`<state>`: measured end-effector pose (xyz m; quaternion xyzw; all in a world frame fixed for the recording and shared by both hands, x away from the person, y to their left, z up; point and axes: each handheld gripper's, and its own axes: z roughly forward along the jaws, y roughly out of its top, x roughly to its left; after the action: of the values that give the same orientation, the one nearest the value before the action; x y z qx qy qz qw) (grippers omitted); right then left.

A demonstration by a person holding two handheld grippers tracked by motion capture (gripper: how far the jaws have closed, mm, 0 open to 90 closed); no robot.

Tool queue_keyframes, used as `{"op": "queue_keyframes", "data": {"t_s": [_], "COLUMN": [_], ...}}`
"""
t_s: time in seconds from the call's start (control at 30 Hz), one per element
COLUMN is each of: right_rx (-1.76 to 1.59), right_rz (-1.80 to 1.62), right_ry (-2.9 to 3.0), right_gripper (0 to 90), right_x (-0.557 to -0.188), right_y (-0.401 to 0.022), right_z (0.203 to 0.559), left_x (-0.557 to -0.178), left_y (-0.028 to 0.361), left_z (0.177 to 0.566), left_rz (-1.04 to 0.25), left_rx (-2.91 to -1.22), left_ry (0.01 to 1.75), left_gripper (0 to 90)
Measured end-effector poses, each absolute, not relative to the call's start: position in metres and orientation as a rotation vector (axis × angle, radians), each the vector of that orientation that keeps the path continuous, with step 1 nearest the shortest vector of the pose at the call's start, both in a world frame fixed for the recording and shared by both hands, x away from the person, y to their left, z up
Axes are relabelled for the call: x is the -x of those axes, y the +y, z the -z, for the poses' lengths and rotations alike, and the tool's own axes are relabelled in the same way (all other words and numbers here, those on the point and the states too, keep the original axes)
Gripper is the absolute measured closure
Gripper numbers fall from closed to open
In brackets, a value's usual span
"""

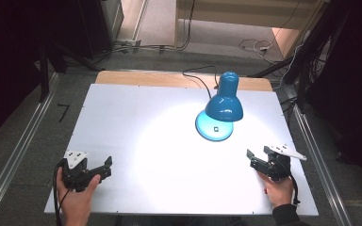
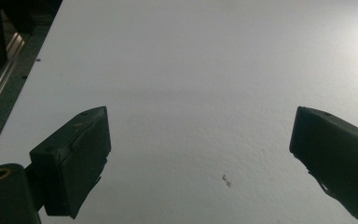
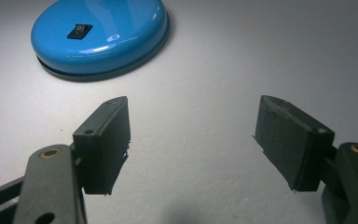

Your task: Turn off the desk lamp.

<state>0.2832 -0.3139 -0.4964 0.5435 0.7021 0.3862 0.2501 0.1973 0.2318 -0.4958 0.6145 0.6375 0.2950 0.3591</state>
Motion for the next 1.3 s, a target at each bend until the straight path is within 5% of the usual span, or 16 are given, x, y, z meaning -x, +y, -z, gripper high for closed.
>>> {"op": "queue_keyframes", "data": {"t_s": [1.3], "right_rx": [-1.396], "right_rz": [-1.036], "right_ry": [2.005], "right_gripper": [25.0], "right_x": [-0.311], "right_y": [-0.255], "right_z": [0.495], "left_x": [-0.194], "left_y": [0.233], "left_z": [0.494], "left_rz": [-0.768], "left_rx": [-1.575], "left_ry": [1.637], "left_gripper": [5.9]}}
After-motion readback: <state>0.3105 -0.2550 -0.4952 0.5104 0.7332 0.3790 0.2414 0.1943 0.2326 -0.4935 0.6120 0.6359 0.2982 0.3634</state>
